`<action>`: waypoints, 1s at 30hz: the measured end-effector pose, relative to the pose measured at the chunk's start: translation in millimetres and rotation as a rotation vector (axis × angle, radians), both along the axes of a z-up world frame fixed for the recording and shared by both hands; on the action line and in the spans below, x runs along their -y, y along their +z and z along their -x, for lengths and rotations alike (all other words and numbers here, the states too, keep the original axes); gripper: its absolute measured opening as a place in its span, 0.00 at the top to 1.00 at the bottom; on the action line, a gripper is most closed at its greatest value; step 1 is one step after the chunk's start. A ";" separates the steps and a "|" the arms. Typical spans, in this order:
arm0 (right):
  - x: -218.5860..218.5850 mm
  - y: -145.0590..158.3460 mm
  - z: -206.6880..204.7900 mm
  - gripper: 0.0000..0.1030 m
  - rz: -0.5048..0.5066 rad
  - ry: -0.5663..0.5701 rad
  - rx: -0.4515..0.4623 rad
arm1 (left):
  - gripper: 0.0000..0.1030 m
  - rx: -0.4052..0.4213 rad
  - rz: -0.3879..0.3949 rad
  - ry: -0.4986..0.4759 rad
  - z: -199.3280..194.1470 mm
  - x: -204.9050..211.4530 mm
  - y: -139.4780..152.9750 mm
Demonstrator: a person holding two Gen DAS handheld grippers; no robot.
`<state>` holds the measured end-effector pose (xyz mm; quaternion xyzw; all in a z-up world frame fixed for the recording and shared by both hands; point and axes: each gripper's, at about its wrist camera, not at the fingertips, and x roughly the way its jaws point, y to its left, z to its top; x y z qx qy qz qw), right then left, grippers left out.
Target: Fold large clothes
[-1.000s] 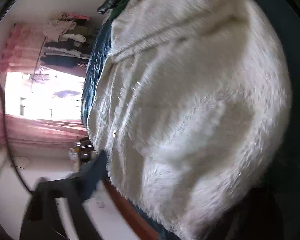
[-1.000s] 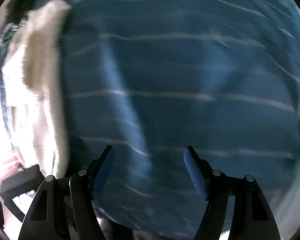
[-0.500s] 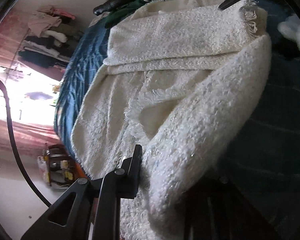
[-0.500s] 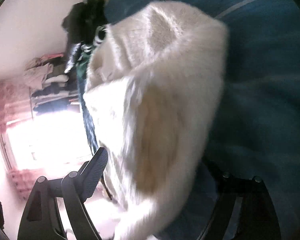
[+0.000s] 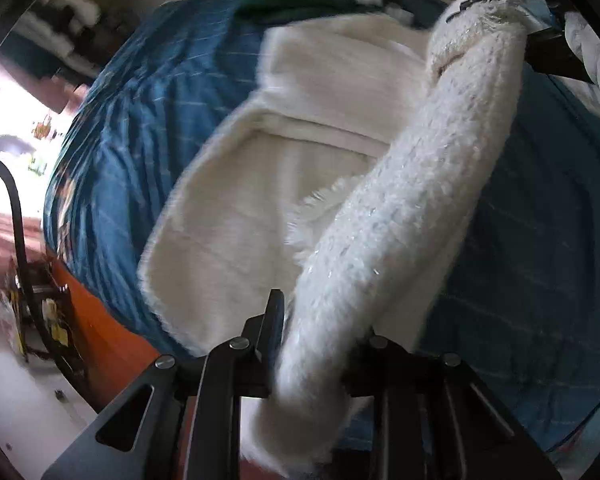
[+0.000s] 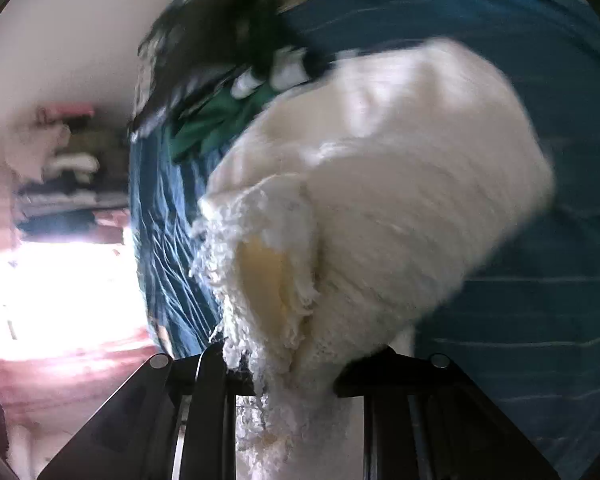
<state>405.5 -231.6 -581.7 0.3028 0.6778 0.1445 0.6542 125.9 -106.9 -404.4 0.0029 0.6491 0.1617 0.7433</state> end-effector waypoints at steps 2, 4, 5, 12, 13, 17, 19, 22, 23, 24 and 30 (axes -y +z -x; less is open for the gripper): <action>-24.1 3.8 1.0 0.79 0.069 0.062 -0.002 | 0.75 0.012 0.032 0.065 -2.3 -40.3 -1.6; -76.4 -5.0 -11.0 0.78 0.145 0.124 -0.027 | 0.71 0.035 0.104 0.175 -0.2 -86.4 -8.6; -97.4 -9.5 -15.2 0.78 0.173 0.151 -0.034 | 0.66 0.047 0.146 0.238 1.9 -110.2 -13.9; -217.2 -88.5 -42.0 0.39 0.212 0.266 -0.135 | 0.29 0.091 0.243 0.544 47.5 -235.5 -40.1; -218.7 -86.2 -40.6 0.37 0.203 0.277 -0.130 | 0.26 0.104 0.259 0.571 57.9 -245.9 -40.1; -203.7 -59.3 -34.8 0.34 0.146 0.282 -0.083 | 0.25 0.128 0.318 0.593 78.6 -259.4 -44.8; -178.4 -38.9 -26.1 0.34 0.138 0.267 -0.056 | 0.25 0.123 0.371 0.594 76.0 -259.4 -52.4; -135.0 -22.1 -11.2 0.34 0.199 0.246 -0.030 | 0.25 0.145 0.502 0.663 63.8 -254.5 -68.9; -117.1 -19.8 -5.0 0.34 0.219 0.238 -0.032 | 0.26 0.152 0.527 0.689 57.7 -253.6 -76.3; -103.3 -20.6 -2.4 0.34 0.230 0.222 -0.040 | 0.26 0.149 0.533 0.699 49.4 -251.9 -85.5; -28.1 -51.0 -4.0 0.33 0.210 0.144 -0.062 | 0.78 0.084 0.398 0.753 26.4 -239.6 -119.6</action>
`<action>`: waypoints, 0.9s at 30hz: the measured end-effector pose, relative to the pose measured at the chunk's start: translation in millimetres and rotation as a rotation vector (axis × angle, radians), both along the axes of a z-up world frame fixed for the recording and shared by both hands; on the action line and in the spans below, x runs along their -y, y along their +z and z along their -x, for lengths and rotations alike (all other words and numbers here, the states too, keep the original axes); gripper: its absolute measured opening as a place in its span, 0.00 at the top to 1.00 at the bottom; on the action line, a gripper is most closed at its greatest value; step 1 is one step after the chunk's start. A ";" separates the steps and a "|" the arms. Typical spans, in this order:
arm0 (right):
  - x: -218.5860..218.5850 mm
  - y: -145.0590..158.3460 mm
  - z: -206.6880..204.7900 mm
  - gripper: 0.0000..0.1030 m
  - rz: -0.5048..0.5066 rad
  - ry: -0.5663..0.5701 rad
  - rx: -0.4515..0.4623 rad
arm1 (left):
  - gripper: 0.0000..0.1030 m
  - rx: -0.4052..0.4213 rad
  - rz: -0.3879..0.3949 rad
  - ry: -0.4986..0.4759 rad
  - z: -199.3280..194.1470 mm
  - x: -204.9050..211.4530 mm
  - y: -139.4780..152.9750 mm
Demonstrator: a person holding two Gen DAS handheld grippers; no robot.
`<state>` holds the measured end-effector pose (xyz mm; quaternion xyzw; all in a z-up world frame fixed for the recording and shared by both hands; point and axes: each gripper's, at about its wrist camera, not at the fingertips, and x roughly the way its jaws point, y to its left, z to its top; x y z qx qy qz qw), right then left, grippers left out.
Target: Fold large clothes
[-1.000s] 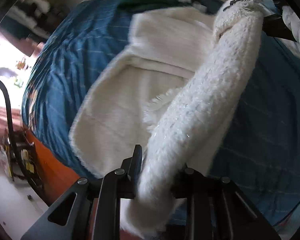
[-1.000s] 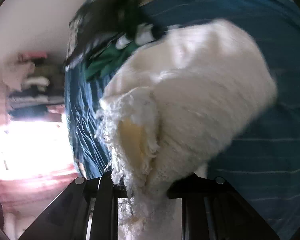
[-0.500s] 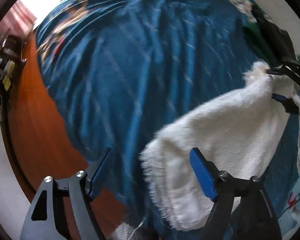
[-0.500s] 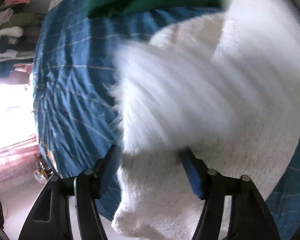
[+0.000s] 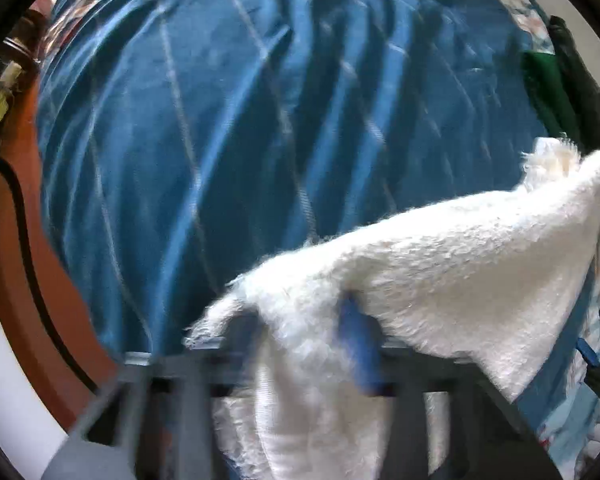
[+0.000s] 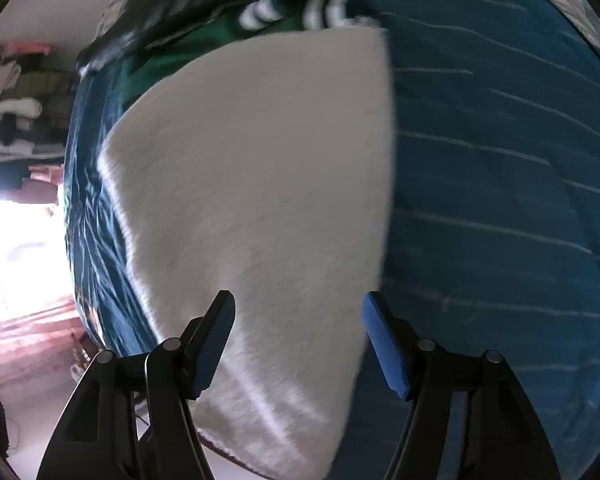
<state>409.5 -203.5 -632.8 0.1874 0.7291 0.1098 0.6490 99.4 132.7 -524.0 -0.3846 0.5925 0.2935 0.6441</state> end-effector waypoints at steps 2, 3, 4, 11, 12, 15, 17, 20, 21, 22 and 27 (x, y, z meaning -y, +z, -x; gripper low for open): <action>12.1 -11.5 -8.6 0.31 -0.009 0.004 0.019 | 0.82 0.021 -0.032 0.029 14.0 -1.9 9.3; 18.4 -18.3 -15.2 0.26 -0.023 0.006 0.031 | 0.83 0.024 -0.048 0.027 21.0 -1.4 13.7; 23.9 -28.2 -24.3 0.24 -0.051 0.009 0.038 | 0.83 0.019 -0.059 0.020 25.1 -0.7 15.3; 28.6 -126.9 -92.1 0.23 -0.294 -0.064 -0.050 | 0.83 -0.023 -0.076 -0.023 14.9 1.3 7.3; 27.7 -132.2 -96.5 0.27 -0.340 -0.083 -0.030 | 0.83 -0.028 -0.078 -0.021 11.5 0.2 6.6; 16.0 -132.2 -98.3 0.77 -0.413 -0.109 0.013 | 0.83 -0.048 -0.096 -0.040 -4.8 0.9 4.0; 16.1 -123.3 -91.7 0.84 -0.418 -0.151 0.040 | 0.83 -0.072 -0.112 -0.069 -21.7 1.8 1.7; 47.0 -99.0 -67.1 0.87 -0.477 -0.336 0.054 | 0.83 -0.097 -0.139 -0.159 -47.4 4.8 5.2; 65.1 -86.8 -52.6 0.91 -0.478 -0.400 0.068 | 0.83 -0.100 -0.148 -0.192 -57.7 5.8 7.8; 76.1 -79.5 -42.0 0.92 -0.469 -0.436 0.078 | 0.83 -0.104 -0.157 -0.219 -66.6 5.9 10.2; 169.8 -42.6 52.1 0.93 -0.353 -0.634 0.079 | 0.78 0.019 -0.145 -0.304 -124.6 4.5 37.7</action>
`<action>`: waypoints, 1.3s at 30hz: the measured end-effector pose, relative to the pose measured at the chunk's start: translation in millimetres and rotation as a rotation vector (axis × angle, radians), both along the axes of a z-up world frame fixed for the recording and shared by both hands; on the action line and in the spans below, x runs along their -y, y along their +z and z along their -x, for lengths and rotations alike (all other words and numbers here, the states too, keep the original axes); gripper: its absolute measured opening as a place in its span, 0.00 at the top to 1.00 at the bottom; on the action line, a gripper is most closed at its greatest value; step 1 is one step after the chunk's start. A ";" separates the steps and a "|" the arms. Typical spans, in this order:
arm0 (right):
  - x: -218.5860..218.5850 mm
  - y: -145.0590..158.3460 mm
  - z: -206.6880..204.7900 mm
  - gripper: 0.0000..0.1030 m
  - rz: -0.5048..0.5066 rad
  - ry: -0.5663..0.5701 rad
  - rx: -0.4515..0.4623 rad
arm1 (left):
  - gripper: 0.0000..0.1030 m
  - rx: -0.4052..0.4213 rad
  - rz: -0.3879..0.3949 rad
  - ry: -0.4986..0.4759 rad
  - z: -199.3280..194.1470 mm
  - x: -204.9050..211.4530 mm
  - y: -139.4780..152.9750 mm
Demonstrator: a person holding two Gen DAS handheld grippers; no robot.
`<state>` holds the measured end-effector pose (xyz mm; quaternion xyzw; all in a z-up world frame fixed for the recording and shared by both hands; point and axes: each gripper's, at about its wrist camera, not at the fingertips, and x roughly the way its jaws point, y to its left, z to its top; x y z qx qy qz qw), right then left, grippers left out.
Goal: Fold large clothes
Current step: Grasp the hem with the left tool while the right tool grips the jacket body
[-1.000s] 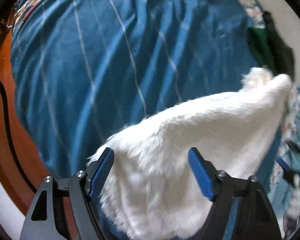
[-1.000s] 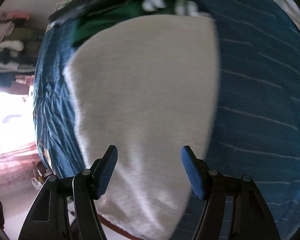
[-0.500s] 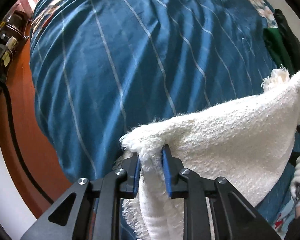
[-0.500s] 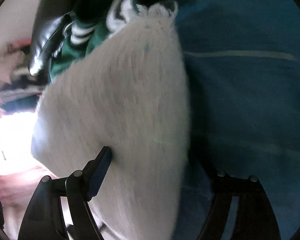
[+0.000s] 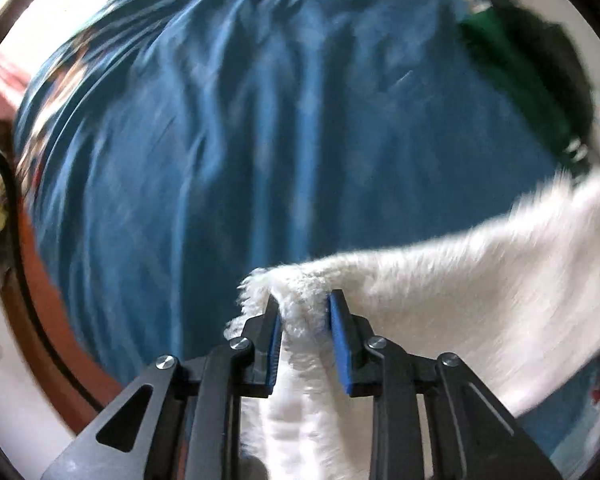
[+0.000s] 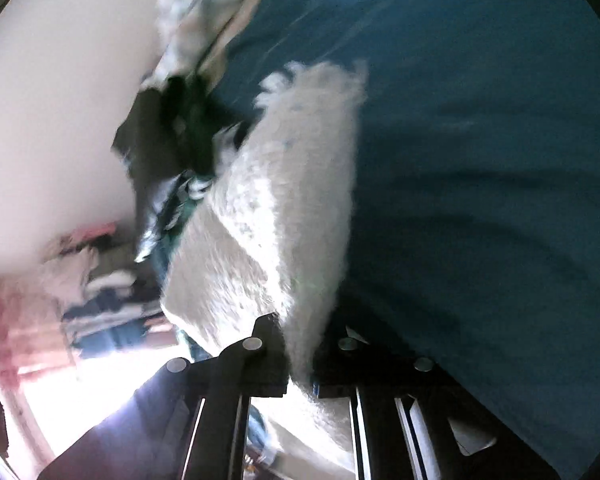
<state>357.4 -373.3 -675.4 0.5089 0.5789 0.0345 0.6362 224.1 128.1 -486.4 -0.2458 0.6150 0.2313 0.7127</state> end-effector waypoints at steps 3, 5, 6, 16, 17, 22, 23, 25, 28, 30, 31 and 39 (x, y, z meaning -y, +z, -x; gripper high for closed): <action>44.6 8.6 65.1 0.93 0.064 -0.056 -0.085 | 0.74 0.067 -0.019 -0.070 -39.6 8.8 15.2; 65.4 2.9 103.5 0.93 0.086 -0.067 -0.159 | 0.58 0.105 -0.022 -0.119 -62.9 15.9 21.4; 71.9 -0.7 114.3 0.92 0.106 -0.063 -0.192 | 0.35 0.113 -0.035 -0.138 -67.7 18.5 24.0; 50.0 47.2 110.7 0.77 0.479 0.402 -0.146 | 0.16 0.076 -0.121 -0.190 -39.1 59.7 20.2; 41.8 58.1 101.1 0.77 0.456 0.411 -0.108 | 0.16 0.066 -0.127 -0.186 -33.6 63.7 20.8; -26.0 69.4 33.7 0.77 0.294 0.521 0.081 | 0.16 0.037 -0.110 -0.087 2.8 55.6 10.0; -40.2 62.5 20.6 0.77 0.283 0.530 0.103 | 0.16 0.031 -0.102 -0.057 10.9 51.2 7.9; -73.7 34.7 -19.8 0.78 0.283 0.552 0.096 | 0.16 0.026 -0.077 0.004 25.2 41.6 4.9; -106.4 -23.2 -49.4 0.81 0.317 0.592 -0.001 | 0.16 0.041 -0.061 0.042 37.7 34.9 4.9; -115.7 -45.5 -61.4 0.86 0.341 0.616 -0.006 | 0.16 0.047 -0.059 0.041 40.3 34.9 5.0; -118.4 -46.7 -66.1 0.86 0.346 0.620 -0.009 | 0.16 0.050 -0.052 0.036 41.2 35.8 3.8; -100.0 13.7 -45.4 0.62 0.346 0.643 0.080 | 0.23 0.060 0.052 -0.047 3.9 58.0 -41.3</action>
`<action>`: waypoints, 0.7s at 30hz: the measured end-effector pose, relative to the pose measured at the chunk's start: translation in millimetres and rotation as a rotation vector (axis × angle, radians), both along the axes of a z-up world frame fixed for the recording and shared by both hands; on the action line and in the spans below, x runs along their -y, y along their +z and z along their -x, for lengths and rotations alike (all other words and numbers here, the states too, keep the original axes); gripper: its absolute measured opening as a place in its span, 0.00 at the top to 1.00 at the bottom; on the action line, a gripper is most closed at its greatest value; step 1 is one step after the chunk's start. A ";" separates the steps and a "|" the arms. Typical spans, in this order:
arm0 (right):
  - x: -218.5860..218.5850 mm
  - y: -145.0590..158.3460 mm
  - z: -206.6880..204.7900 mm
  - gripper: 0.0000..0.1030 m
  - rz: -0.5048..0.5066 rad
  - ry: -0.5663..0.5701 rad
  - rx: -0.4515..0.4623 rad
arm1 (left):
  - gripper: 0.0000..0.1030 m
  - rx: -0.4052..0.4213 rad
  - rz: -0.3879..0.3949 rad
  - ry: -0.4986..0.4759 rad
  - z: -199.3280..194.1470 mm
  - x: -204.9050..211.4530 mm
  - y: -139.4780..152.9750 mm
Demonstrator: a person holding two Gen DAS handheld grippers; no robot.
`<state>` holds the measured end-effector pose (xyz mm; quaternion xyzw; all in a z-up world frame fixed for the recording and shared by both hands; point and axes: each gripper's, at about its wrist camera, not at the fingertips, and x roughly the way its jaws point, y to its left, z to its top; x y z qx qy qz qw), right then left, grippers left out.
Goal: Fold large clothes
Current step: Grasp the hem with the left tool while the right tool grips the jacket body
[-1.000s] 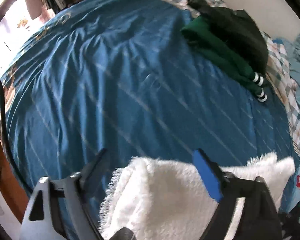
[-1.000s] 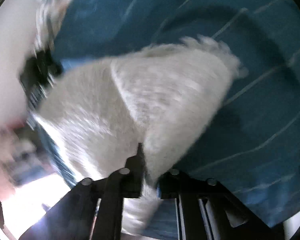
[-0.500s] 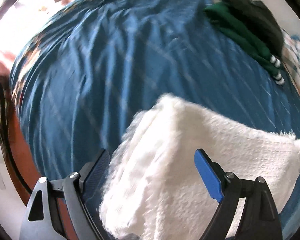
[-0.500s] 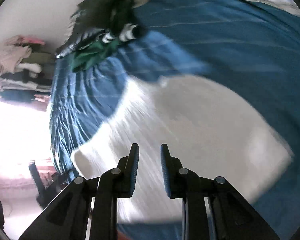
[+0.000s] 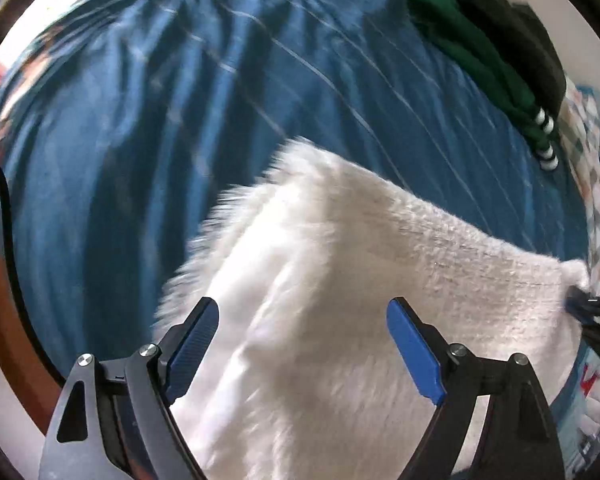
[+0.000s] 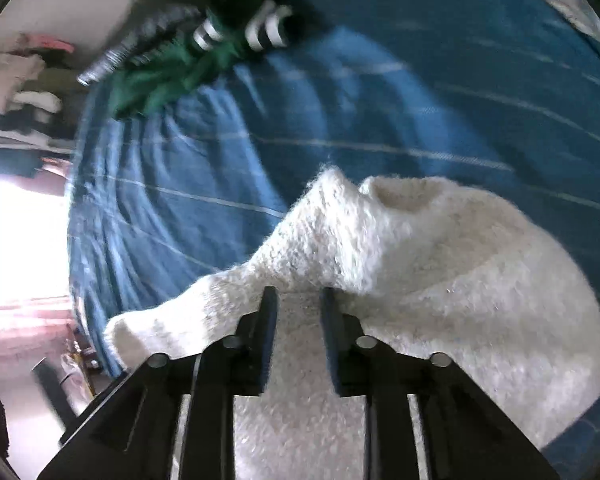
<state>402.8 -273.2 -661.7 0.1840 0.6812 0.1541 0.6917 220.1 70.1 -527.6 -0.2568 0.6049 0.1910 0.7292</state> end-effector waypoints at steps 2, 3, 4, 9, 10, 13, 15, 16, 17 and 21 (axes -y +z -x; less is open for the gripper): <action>13.5 11.5 10.5 0.49 -0.005 -0.029 0.033 | 0.83 -0.001 -0.039 -0.039 -9.9 7.0 -8.7; 11.8 13.8 12.0 0.48 -0.008 -0.033 0.037 | 0.96 -0.003 -0.055 -0.063 -12.9 10.6 -8.6; 14.1 16.1 15.9 0.48 -0.013 -0.027 0.032 | 0.96 -0.003 -0.074 -0.081 -15.7 12.3 -4.9; 24.1 14.4 31.8 0.48 -0.067 -0.050 -0.050 | 0.96 0.067 -0.106 -0.057 -11.8 -12.7 26.5; 25.2 13.9 34.4 0.48 -0.082 -0.056 -0.059 | 0.96 0.060 -0.098 -0.049 -11.3 -17.8 25.0; 26.8 7.0 40.6 0.48 -0.066 -0.026 -0.088 | 0.95 0.027 -0.085 -0.049 -7.8 -22.4 12.4; 15.3 -6.3 35.6 0.49 -0.039 0.000 -0.098 | 0.92 -0.006 -0.051 -0.056 -3.3 -21.8 -4.9; 11.8 -13.9 32.9 0.49 -0.017 0.004 -0.105 | 0.91 -0.013 -0.037 -0.049 -1.1 -22.4 -11.6; 7.9 -26.4 28.4 0.59 0.025 0.011 -0.108 | 0.89 -0.010 -0.019 -0.042 0.7 -23.2 -15.0; 2.8 -50.5 11.8 0.64 0.097 -0.014 -0.185 | 0.88 0.008 0.051 -0.016 2.3 -24.1 -2.7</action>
